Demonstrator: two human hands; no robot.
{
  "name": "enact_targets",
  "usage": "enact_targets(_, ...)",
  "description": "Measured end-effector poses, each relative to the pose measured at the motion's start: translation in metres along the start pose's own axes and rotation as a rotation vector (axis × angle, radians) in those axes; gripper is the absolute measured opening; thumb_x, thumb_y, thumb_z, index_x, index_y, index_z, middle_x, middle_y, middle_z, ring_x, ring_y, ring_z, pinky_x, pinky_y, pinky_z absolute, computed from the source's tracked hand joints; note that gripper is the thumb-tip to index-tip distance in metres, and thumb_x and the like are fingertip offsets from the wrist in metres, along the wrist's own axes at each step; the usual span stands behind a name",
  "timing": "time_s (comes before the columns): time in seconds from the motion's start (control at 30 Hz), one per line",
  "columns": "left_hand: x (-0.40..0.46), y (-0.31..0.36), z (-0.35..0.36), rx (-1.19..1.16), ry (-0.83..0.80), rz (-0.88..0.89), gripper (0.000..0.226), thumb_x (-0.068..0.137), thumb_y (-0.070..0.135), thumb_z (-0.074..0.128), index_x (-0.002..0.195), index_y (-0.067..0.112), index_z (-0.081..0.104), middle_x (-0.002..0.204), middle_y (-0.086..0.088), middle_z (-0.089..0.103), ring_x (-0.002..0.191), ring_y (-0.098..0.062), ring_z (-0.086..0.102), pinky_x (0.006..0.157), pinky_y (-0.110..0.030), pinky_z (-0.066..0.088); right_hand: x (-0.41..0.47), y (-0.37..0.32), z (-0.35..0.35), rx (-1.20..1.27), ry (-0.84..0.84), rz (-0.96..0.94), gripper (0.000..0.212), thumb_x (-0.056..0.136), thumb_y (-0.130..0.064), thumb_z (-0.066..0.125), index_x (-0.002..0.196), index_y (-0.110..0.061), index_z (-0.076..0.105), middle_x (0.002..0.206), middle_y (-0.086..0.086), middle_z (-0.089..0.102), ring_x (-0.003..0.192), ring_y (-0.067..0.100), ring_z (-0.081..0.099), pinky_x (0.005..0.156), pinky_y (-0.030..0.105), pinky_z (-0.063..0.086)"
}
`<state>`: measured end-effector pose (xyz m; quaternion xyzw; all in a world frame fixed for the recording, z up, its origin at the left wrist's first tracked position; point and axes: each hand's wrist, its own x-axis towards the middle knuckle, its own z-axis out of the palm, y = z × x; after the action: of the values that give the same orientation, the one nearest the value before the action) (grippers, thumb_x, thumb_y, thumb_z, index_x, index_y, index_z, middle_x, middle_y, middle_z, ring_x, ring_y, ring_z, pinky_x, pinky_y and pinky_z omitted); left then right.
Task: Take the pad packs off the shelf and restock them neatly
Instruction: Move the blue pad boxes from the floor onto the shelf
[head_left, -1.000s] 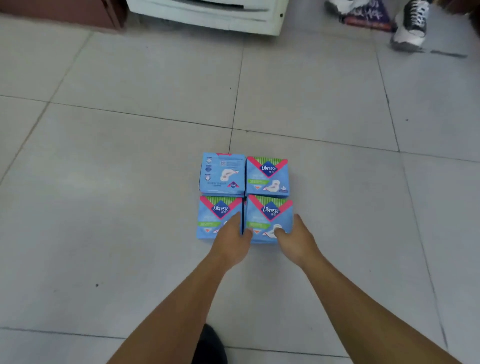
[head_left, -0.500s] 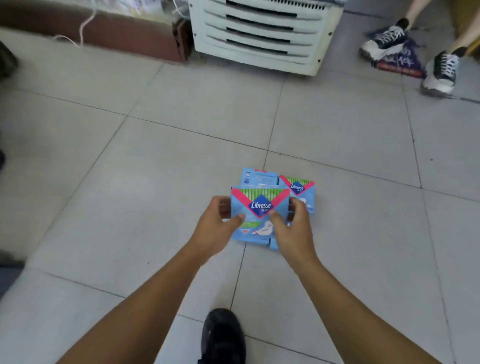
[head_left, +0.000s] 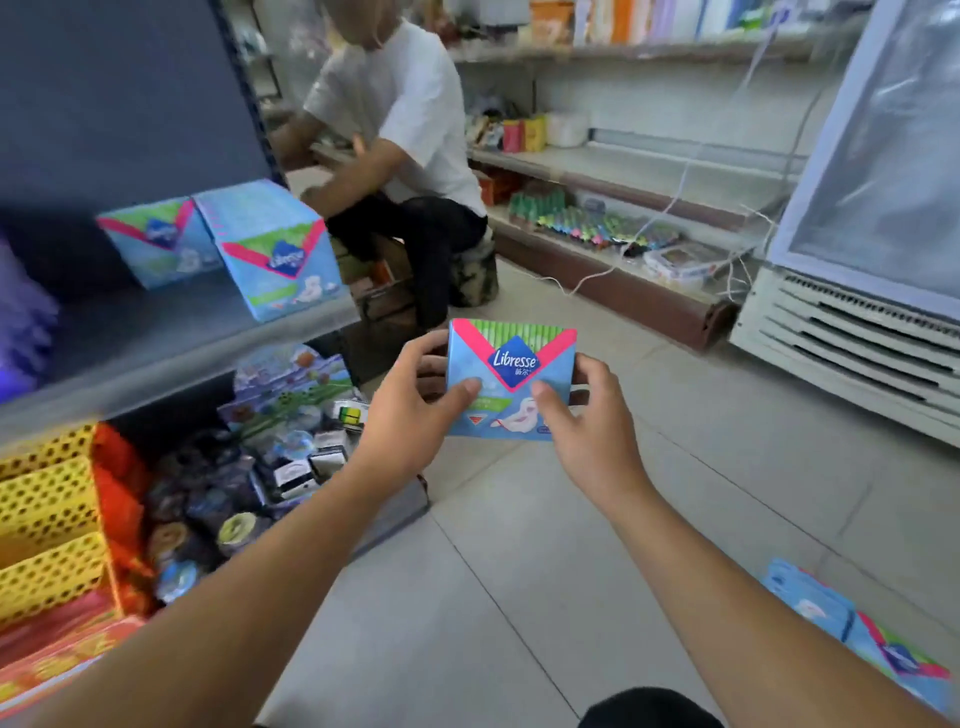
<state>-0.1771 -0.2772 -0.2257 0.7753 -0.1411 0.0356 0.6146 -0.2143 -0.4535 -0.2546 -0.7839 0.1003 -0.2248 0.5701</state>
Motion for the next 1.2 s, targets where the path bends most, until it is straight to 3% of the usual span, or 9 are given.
enact_targets(0.13,-0.009,0.025,-0.096,0.035,0.177,0.053,0.054,0.085,0.018,0.073,0.131,0.033,0.048,0.100,0.002,0.066,0.091,-0.011,0.067,0.080,-0.033,0.058,0.001,-0.073,0.074,0.017,-0.112,-0.128,0.037,0.089,-0.029,0.067,0.122,-0.021,0.054,0.112,-0.002,0.058,0.097,0.007,0.060,0.068,0.007,0.046)
enact_targets(0.27,-0.011,0.038,-0.178,0.080,0.302,0.061,0.053,0.085,0.020,0.074,0.130,0.034,0.050,0.103,-0.002,0.065,0.095,-0.020,0.067,0.083,-0.041,0.058,-0.002,-0.126,0.141,0.024,-0.179,-0.229,0.038,0.087,-0.033,0.067,0.122,-0.025,0.052,0.114,0.001,0.060,0.101,0.012,0.060,0.083,0.030,0.052)
enact_targets(0.37,-0.007,0.038,-0.227,0.157,0.392,0.057,0.053,0.084,0.020,0.074,0.131,0.029,0.051,0.100,0.006,0.065,0.094,-0.014,0.067,0.083,-0.040,0.057,-0.003,-0.159,0.186,0.016,-0.220,-0.264,0.047,0.089,-0.031,0.066,0.131,-0.017,0.049,0.121,0.002,0.055,0.106,0.013,0.057,0.083,0.025,0.045)
enact_targets(0.53,0.013,0.013,-0.287,0.173,0.523,-0.029,0.043,0.084,0.022,0.075,0.123,0.026,0.056,0.102,0.006,0.068,0.093,-0.014,0.069,0.082,-0.044,0.058,0.010,-0.190,0.253,-0.038,-0.343,-0.325,0.043,0.090,-0.032,0.064,0.129,-0.020,0.050,0.123,-0.004,0.055,0.114,0.011,0.053,0.094,0.032,0.047)
enact_targets(0.8,0.085,-0.046,-0.323,0.185,0.631,-0.117,0.041,0.083,0.020,0.075,0.117,0.027,0.053,0.100,0.005,0.067,0.091,-0.016,0.067,0.084,-0.043,0.055,0.058,-0.194,0.331,-0.237,-0.411,-0.458,0.057,0.095,-0.024,0.058,0.146,-0.015,0.036,0.143,0.003,0.042,0.134,0.017,0.038,0.104,0.025,0.030)
enact_targets(0.97,0.135,-0.074,-0.339,0.289,0.650,-0.166,0.044,0.087,0.016,0.070,0.127,0.015,0.052,0.107,0.007,0.063,0.096,-0.011,0.060,0.086,-0.026,0.047,0.078,-0.175,0.375,-0.307,-0.441,-0.489,0.051,0.096,-0.025,0.053,0.144,-0.016,0.037,0.140,0.001,0.045,0.127,0.020,0.044,0.098,0.030,0.036)
enact_targets(1.1,0.169,-0.097,-0.353,0.280,0.669,-0.194,0.042,0.088,0.016,0.070,0.124,0.014,0.049,0.110,0.005,0.063,0.099,-0.012,0.062,0.082,-0.027,0.049,0.090,-0.164,0.405,-0.296,-0.470,-0.478,0.051,0.096,-0.024,0.052,0.144,-0.015,0.038,0.141,0.001,0.046,0.128,0.020,0.045,0.099,0.029,0.036)
enact_targets(1.2,0.192,-0.108,-0.363,0.312,0.676,-0.199,0.043,0.088,0.014,0.069,0.125,0.015,0.047,0.112,0.006,0.060,0.099,-0.010,0.058,0.086,-0.030,0.051,0.097,-0.160,0.423,-0.316,-0.454,-0.504,0.052,0.094,-0.023,0.054,0.143,-0.013,0.040,0.137,0.004,0.049,0.126,0.023,0.047,0.100,0.036,0.040)
